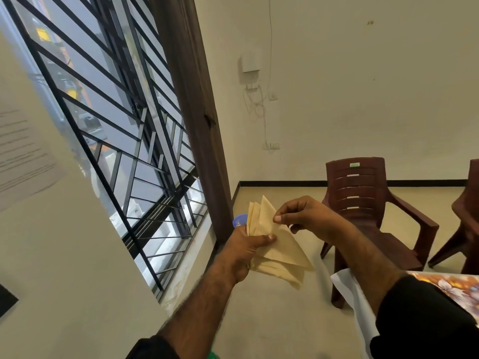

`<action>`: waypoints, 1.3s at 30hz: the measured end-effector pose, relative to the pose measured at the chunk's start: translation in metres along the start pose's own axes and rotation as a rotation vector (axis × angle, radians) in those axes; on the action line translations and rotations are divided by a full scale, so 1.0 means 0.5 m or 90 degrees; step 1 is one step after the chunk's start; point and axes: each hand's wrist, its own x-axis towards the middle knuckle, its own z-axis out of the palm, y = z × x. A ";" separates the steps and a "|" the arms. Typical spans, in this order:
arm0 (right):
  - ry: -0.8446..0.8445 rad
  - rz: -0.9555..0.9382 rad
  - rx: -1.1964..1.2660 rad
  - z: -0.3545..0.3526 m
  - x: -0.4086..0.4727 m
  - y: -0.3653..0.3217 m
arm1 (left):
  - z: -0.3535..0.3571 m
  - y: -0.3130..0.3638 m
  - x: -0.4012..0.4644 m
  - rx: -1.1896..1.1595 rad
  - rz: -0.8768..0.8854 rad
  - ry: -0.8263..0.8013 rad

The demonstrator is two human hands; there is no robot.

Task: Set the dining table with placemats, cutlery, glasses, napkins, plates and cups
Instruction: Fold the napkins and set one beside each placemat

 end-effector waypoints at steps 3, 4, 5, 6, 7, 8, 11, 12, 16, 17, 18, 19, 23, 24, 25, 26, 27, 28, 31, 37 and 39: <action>0.003 -0.005 0.011 -0.005 0.012 -0.004 | 0.001 -0.001 0.008 0.031 -0.009 -0.014; 0.010 -0.009 0.011 -0.006 0.017 -0.006 | 0.002 -0.002 0.010 0.043 -0.011 -0.019; 0.018 -0.013 0.008 -0.007 0.023 -0.009 | 0.003 -0.004 0.013 0.054 -0.012 -0.027; 0.028 -0.017 0.003 -0.008 0.029 -0.011 | 0.005 -0.005 0.015 0.067 -0.013 -0.036; 0.039 -0.023 -0.003 -0.010 0.036 -0.013 | 0.006 -0.006 0.017 0.077 -0.015 -0.042; 0.050 -0.029 -0.008 -0.011 0.042 -0.015 | 0.007 -0.008 0.019 0.085 -0.015 -0.045; 0.100 -0.051 -0.004 -0.016 0.055 -0.018 | 0.002 -0.012 0.023 0.088 -0.020 -0.045; 0.115 -0.051 0.006 -0.017 0.058 -0.017 | -0.001 -0.011 0.025 0.082 -0.021 -0.041; 0.053 0.014 -0.014 -0.007 0.059 -0.009 | -0.013 -0.003 0.028 0.087 -0.019 -0.031; 0.037 0.026 -0.030 -0.002 0.060 -0.007 | -0.014 -0.001 0.027 0.093 -0.020 -0.039; 0.037 0.030 -0.027 0.001 0.062 -0.006 | -0.014 -0.001 0.028 0.102 -0.019 -0.047; 0.050 0.029 -0.007 0.002 0.064 -0.006 | -0.013 -0.002 0.029 0.110 -0.019 -0.054; 0.125 0.015 0.126 -0.008 0.072 -0.016 | -0.004 -0.008 0.029 0.108 -0.027 -0.080; 0.121 0.014 0.136 -0.009 0.073 -0.016 | -0.004 -0.010 0.029 0.109 -0.027 -0.085; 0.102 0.016 0.126 -0.009 0.072 -0.016 | -0.006 -0.012 0.030 0.110 -0.024 -0.086; 0.074 0.019 0.098 -0.007 0.070 -0.017 | -0.008 -0.014 0.029 0.110 -0.020 -0.085; 0.048 0.022 0.063 -0.007 0.068 -0.015 | -0.009 -0.015 0.028 0.112 -0.018 -0.081; 0.035 0.022 0.039 -0.006 0.066 -0.013 | -0.010 -0.016 0.027 0.113 -0.018 -0.080; 0.096 0.008 0.085 -0.011 0.065 -0.009 | -0.005 -0.019 0.022 0.123 -0.016 -0.078; 0.183 0.018 0.116 0.016 0.039 0.032 | -0.005 -0.025 0.027 0.051 -0.006 -0.024; 0.143 0.044 0.084 0.030 0.028 0.049 | -0.001 -0.022 0.028 0.048 -0.002 0.011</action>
